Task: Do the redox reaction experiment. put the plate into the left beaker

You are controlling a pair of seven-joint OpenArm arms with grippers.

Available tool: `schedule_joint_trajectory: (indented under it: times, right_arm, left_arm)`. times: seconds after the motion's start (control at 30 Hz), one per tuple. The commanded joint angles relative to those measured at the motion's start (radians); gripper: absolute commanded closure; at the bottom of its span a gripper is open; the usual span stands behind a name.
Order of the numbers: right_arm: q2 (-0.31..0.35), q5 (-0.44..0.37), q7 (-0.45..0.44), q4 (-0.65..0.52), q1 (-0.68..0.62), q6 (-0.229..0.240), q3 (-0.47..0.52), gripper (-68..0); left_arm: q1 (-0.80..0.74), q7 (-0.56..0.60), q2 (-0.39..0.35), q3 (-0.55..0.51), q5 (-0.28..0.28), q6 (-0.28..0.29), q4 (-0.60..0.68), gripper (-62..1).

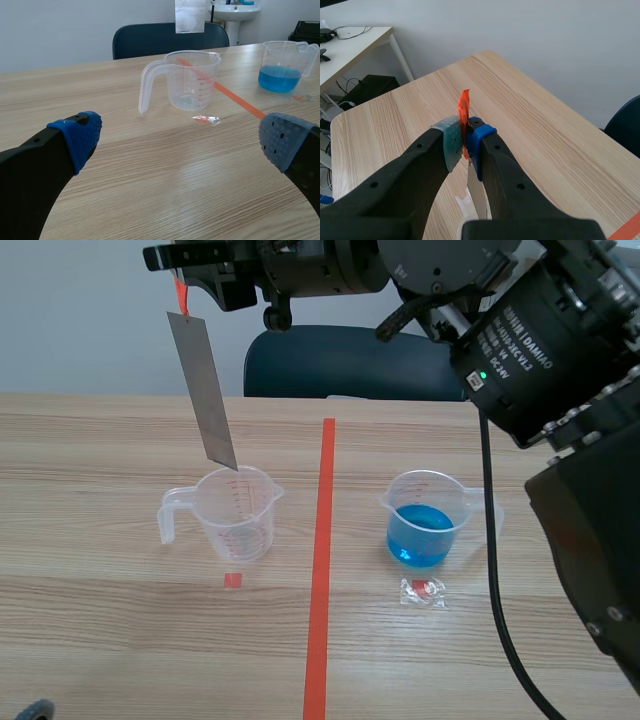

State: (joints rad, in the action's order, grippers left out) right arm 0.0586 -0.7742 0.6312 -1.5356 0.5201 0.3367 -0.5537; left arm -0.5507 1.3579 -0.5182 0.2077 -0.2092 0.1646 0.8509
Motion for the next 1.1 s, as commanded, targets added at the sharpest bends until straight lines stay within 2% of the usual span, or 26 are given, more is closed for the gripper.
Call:
schedule_joint_trajectory:
  times: [0.0, 1.07]
  right_arm:
    - [0.000, -0.011, -0.012, -0.017, 0.023, 0.003, -0.004, -0.4]
    - [0.000, -0.010, -0.013, -0.017, 0.000, 0.003, -0.004, -0.4]
  left_arm:
    - [0.000, 0.013, 0.000, -0.008, -0.003, 0.002, 0.019, -62.3]
    - [0.000, 0.003, 0.000, -0.008, -0.003, 0.002, 0.019, -62.3]
